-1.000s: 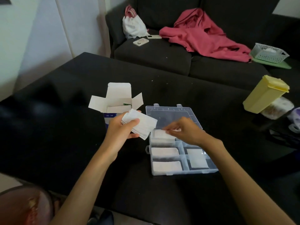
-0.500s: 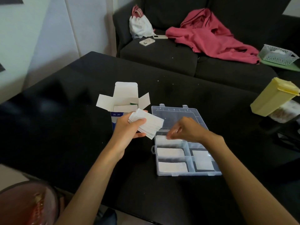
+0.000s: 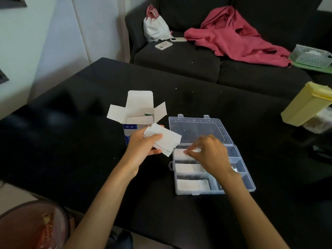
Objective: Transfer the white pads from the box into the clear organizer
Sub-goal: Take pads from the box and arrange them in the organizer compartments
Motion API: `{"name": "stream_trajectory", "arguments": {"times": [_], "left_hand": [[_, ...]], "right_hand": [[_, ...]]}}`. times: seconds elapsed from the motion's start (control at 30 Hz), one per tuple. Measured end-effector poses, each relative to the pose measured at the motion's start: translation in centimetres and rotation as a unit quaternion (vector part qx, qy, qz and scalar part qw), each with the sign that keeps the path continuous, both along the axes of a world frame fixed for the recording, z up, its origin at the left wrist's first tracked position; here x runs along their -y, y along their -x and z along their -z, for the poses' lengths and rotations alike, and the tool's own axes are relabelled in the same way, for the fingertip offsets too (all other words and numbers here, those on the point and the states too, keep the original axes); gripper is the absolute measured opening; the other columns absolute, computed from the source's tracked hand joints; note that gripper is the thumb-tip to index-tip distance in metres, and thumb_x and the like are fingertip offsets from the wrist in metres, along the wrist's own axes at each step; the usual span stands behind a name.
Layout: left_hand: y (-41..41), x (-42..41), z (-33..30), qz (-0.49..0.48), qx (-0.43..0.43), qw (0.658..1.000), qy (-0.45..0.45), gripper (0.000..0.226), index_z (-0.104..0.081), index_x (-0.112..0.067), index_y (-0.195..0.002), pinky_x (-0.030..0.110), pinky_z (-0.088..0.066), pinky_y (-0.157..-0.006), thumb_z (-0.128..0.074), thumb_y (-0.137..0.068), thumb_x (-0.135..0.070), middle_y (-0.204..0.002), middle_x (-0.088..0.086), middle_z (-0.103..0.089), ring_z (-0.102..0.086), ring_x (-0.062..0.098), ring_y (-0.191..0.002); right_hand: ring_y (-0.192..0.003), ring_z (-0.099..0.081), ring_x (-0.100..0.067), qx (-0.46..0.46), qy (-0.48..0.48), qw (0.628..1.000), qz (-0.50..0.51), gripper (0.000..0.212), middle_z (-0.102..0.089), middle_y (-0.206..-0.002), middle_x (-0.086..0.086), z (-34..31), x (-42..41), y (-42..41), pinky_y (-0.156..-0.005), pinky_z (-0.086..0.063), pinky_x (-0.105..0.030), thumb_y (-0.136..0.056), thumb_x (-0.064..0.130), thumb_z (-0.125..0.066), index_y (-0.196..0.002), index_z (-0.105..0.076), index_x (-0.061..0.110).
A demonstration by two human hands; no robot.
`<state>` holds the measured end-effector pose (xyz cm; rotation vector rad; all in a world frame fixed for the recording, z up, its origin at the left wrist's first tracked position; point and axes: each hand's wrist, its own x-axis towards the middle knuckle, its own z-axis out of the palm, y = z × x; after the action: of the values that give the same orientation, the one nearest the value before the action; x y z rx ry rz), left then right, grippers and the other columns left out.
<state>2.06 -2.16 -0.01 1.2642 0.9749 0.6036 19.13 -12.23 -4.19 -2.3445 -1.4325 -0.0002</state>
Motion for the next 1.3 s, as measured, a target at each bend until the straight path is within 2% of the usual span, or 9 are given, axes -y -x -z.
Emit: {"name": "stream_trajectory", "arguments": {"times": [0.13, 0.27, 0.4, 0.53, 0.77, 0.9, 1.0, 1.13, 1.3], "left_hand": [[0.0, 0.0, 0.2, 0.012, -0.01, 1.0, 0.003, 0.034, -0.058, -0.015, -0.125, 0.029, -0.057, -0.075, -0.059, -0.091, -0.012, -0.118, 0.006, -0.062, -0.063, 0.019, -0.102], [-0.1, 0.5, 0.6, 0.035, -0.007, 0.999, -0.017, 0.012, -0.062, -0.024, -0.098, 0.017, -0.055, -0.059, -0.061, -0.09, -0.015, -0.091, -0.009, -0.066, -0.065, 0.005, -0.08], [-0.6, 1.3, 0.6, 0.059, -0.014, 0.997, -0.055, 0.015, -0.06, -0.033, -0.085, 0.013, -0.051, -0.054, -0.065, -0.087, -0.019, -0.08, -0.015, -0.066, -0.065, -0.001, -0.069], [-0.9, 1.7, 0.8, 0.061, -0.02, 0.996, -0.057, 0.014, -0.06, -0.034, -0.085, 0.013, -0.051, -0.053, -0.069, -0.083, -0.022, -0.082, -0.012, -0.067, -0.066, -0.001, -0.069], [-1.1, 2.0, 0.9, 0.07, -0.005, 0.997, -0.03, 0.016, -0.059, -0.031, -0.082, 0.012, -0.051, -0.052, -0.072, -0.08, -0.021, -0.072, -0.018, -0.065, -0.065, -0.006, -0.062], [-1.2, 1.8, 0.8, 0.112, 0.022, 0.99, 0.085, 0.018, -0.064, -0.02, -0.096, 0.022, -0.057, -0.067, -0.067, -0.083, -0.009, -0.095, -0.001, -0.072, -0.071, 0.012, -0.086], [-1.2, 1.7, 0.9, 0.097, 0.03, 0.991, 0.087, 0.018, -0.063, -0.021, -0.092, 0.022, -0.057, -0.067, -0.064, -0.085, -0.004, -0.094, 0.0, -0.071, -0.07, 0.013, -0.086], [-1.3, 1.8, 1.2, 0.058, 0.03, 0.997, 0.047, 0.018, -0.063, -0.023, -0.084, 0.017, -0.054, -0.058, -0.065, -0.085, -0.006, -0.08, -0.008, -0.069, -0.068, 0.005, -0.071], [-1.4, 1.8, 1.3, 0.028, 0.03, 0.997, 0.061, 0.014, -0.066, -0.02, -0.092, 0.017, -0.054, -0.057, -0.066, -0.085, -0.008, -0.093, 0.001, -0.07, -0.067, 0.009, -0.081]], "right_hand": [[-0.073, -0.055, -0.002, -0.054, 0.002, 0.998, -0.013, 0.024, -0.069, -0.093, 0.008, 0.1, 0.2, -0.4, -0.062, -0.04, -0.013, -0.081, 0.043, -0.067, -0.096, -0.073, 0.026], [-0.078, -0.061, -0.002, -0.196, -0.164, 0.967, 0.027, 0.026, -0.067, -0.09, 0.009, -2.3, 0.1, -0.2, -0.069, -0.05, -0.013, -0.087, 0.038, -0.059, -0.104, -0.069, 0.022], [-0.078, -0.057, 0.008, -0.344, -0.044, 0.937, -0.053, 0.028, -0.06, -0.095, 0.02, -4.7, -0.2, 0.8, -0.061, -0.048, -0.008, -0.086, 0.036, -0.061, -0.111, -0.066, 0.025], [-0.078, -0.061, -0.001, -0.334, -0.012, 0.941, -0.051, 0.028, -0.065, -0.097, 0.012, -4.3, -0.3, 1.4, -0.057, -0.049, -0.013, -0.084, 0.022, -0.067, -0.111, -0.068, 0.02], [-0.082, -0.061, -0.01, -0.387, 0.02, 0.922, -0.018, 0.02, -0.063, -0.088, 0.008, -4.4, -0.1, 1.4, -0.06, -0.05, -0.017, -0.081, 0.022, -0.07, -0.1, -0.071, 0.015], [-0.082, -0.062, -0.01, -0.352, -0.016, 0.936, 0.027, 0.024, -0.064, -0.092, 0.006, -4.3, 0.0, 1.0, -0.065, -0.051, -0.018, -0.078, 0.023, -0.072, -0.101, -0.071, 0.015], [-0.09, -0.064, -0.014, -0.364, -0.005, 0.931, 0.024, 0.024, -0.065, -0.097, 0.004, -4.2, 0.0, 1.0, -0.071, -0.054, -0.024, -0.079, 0.024, -0.072, -0.102, -0.068, 0.019], [-0.088, -0.063, -0.01, -0.377, -0.014, 0.926, -0.007, 0.026, -0.065, -0.097, 0.005, -4.1, 0.1, 1.4, -0.07, -0.054, -0.021, -0.079, 0.018, -0.072, -0.105, -0.066, 0.021], [-0.079, -0.06, -0.001, -0.363, -0.093, 0.927, 0.014, 0.032, -0.061, -0.094, 0.01, -3.7, 0.0, 1.6, -0.061, -0.052, -0.014, -0.08, 0.014, -0.07, -0.112, -0.066, 0.014]]}}
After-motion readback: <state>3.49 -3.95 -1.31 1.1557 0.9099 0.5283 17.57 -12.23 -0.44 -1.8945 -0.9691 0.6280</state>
